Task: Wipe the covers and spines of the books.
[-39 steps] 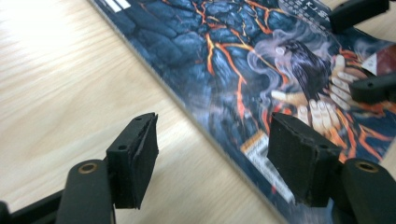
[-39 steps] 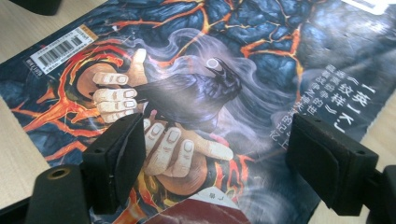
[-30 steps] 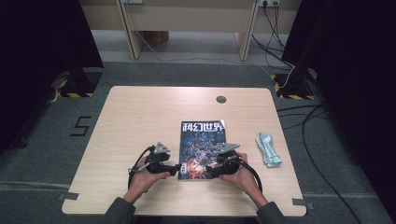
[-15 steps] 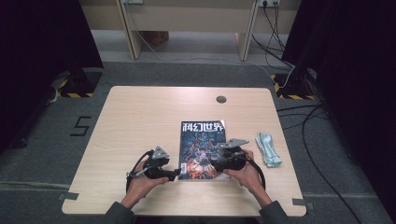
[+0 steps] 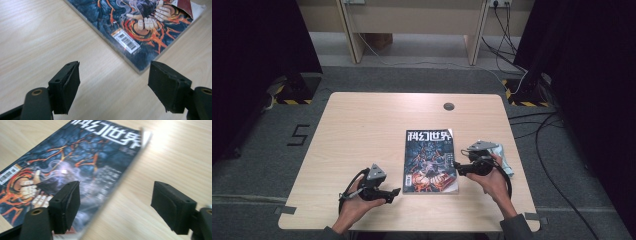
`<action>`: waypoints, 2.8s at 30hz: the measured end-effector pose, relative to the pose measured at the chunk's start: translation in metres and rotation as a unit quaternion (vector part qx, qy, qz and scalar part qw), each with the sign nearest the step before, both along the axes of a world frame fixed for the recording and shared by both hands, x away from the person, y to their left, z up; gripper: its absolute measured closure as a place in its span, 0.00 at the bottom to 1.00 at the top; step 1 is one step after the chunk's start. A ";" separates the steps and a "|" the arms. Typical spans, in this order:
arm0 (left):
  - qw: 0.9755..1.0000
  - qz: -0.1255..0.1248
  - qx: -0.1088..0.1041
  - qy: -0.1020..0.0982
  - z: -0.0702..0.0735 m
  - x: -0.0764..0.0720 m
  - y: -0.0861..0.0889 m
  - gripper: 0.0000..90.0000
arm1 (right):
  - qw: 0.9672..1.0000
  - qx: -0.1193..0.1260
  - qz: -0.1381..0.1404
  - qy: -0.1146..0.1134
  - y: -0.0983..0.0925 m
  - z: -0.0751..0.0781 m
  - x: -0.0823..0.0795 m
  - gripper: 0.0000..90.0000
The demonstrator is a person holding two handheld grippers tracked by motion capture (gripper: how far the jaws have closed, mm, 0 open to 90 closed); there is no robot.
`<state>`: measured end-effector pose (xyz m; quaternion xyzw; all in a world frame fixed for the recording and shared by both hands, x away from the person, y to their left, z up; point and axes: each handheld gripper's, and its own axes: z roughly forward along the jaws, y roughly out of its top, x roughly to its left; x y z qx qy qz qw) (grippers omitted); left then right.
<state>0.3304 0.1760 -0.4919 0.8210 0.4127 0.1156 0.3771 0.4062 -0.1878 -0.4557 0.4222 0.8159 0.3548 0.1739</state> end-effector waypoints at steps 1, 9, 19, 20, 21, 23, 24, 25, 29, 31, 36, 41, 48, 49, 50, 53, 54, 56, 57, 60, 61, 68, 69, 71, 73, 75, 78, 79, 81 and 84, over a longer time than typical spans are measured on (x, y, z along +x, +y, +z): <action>1.000 0.003 0.005 -0.002 0.000 -0.005 0.005 0.27 | 1.000 0.004 -0.010 0.000 -0.011 0.004 0.000 0.26; 1.000 -0.001 0.010 0.002 -0.005 -0.015 0.011 0.26 | 0.999 0.000 -0.054 -0.004 -0.047 0.011 0.001 0.32; 1.000 -0.013 0.019 0.001 -0.007 -0.021 0.008 0.25 | 0.995 -0.025 -0.098 -0.002 -0.088 0.015 0.002 0.50; 1.000 -0.013 0.019 0.001 -0.007 -0.021 0.008 0.25 | 0.995 -0.025 -0.098 -0.002 -0.088 0.015 0.002 0.50; 1.000 -0.013 0.017 0.000 -0.007 -0.021 0.008 0.25 | 0.994 -0.029 -0.103 0.000 -0.092 0.014 0.003 0.51; 1.000 -0.015 0.019 0.000 -0.009 -0.023 0.007 0.25 | 0.992 -0.037 -0.121 0.003 -0.101 0.010 0.005 0.55; 1.000 -0.015 0.019 0.000 -0.009 -0.023 0.007 0.25 | 0.992 -0.037 -0.121 0.003 -0.101 0.010 0.005 0.55; 1.000 -0.017 0.024 -0.001 -0.008 -0.025 0.007 0.25 | 0.991 -0.040 -0.127 0.008 -0.106 0.006 0.006 0.57; 0.999 -0.020 0.027 -0.002 -0.009 -0.026 0.006 0.25 | 0.989 -0.061 -0.137 0.011 -0.112 -0.001 0.009 0.60; 0.999 -0.020 0.027 -0.003 -0.009 -0.026 0.006 0.25 | 0.988 -0.061 -0.143 0.017 -0.114 -0.005 0.012 0.61; 0.999 -0.021 0.027 -0.003 -0.009 -0.026 0.006 0.25 | 0.987 -0.062 -0.142 0.031 -0.118 -0.015 0.016 0.66; 0.999 -0.021 0.027 -0.003 -0.009 -0.026 0.006 0.25 | 0.989 -0.061 -0.127 0.046 -0.116 -0.024 0.019 0.70; 0.999 -0.022 0.029 -0.002 -0.010 -0.026 0.006 0.25 | 0.991 -0.069 -0.099 0.058 -0.103 -0.032 0.020 0.80; 0.999 -0.021 0.028 -0.002 -0.010 -0.026 0.006 0.25 | 0.991 -0.070 -0.098 0.057 -0.101 -0.032 0.021 0.80; 0.999 -0.021 0.028 -0.002 -0.010 -0.026 0.006 0.25 | 0.992 -0.066 -0.096 0.058 -0.098 -0.032 0.022 0.81; 0.999 -0.019 0.027 0.000 -0.011 -0.025 0.006 0.25 | 0.993 -0.061 -0.082 0.053 -0.083 -0.034 0.029 0.81; 0.999 -0.019 0.027 0.000 -0.011 -0.025 0.006 0.25 | 0.993 -0.061 -0.082 0.053 -0.083 -0.034 0.029 0.81; 0.999 -0.019 0.027 -0.001 -0.011 -0.025 0.006 0.25 | 0.994 -0.061 -0.077 0.054 -0.072 -0.034 0.034 0.81; 0.999 -0.018 0.027 -0.001 -0.011 -0.025 0.006 0.25 | 0.994 -0.064 -0.070 0.052 -0.060 -0.034 0.040 0.81; 0.999 -0.018 0.026 -0.001 -0.010 -0.025 0.006 0.25 | 0.994 -0.066 -0.065 0.050 -0.049 -0.035 0.046 0.80; 0.999 -0.018 0.027 -0.001 -0.010 -0.025 0.006 0.25 | 0.995 -0.069 -0.061 0.048 -0.039 -0.035 0.052 0.80; 1.000 -0.018 0.026 0.000 -0.010 -0.025 0.007 0.25 | 0.995 -0.064 -0.063 0.045 -0.026 -0.036 0.069 0.77; 0.999 -0.017 0.027 0.000 -0.010 -0.025 0.007 0.25 | 0.995 -0.062 -0.065 0.046 -0.025 -0.036 0.071 0.75; 1.000 -0.017 0.026 -0.001 -0.010 -0.025 0.008 0.25 | 0.995 -0.062 -0.068 0.043 -0.027 -0.036 0.070 0.68; 0.999 -0.018 0.026 -0.001 -0.010 -0.026 0.007 0.25 | 0.994 -0.060 -0.075 0.045 -0.030 -0.035 0.071 0.59; 0.999 -0.020 0.030 -0.001 -0.011 -0.026 0.007 0.25 | 0.994 -0.057 -0.079 0.039 -0.033 -0.033 0.069 0.54; 0.999 -0.022 0.030 -0.001 -0.011 -0.026 0.006 0.25 | 0.996 -0.040 -0.071 0.031 -0.037 -0.026 0.064 0.50; 0.999 -0.020 0.028 -0.001 -0.011 -0.026 0.007 0.25 | 0.996 -0.035 -0.076 0.028 -0.038 -0.022 0.061 0.48; 0.999 -0.019 0.029 -0.001 -0.011 -0.026 0.007 0.25 | 0.996 -0.024 -0.082 0.022 -0.042 -0.016 0.058 0.46; 0.999 -0.020 0.030 -0.002 -0.011 -0.026 0.007 0.25 | 0.997 -0.016 -0.079 0.020 -0.045 -0.012 0.054 0.45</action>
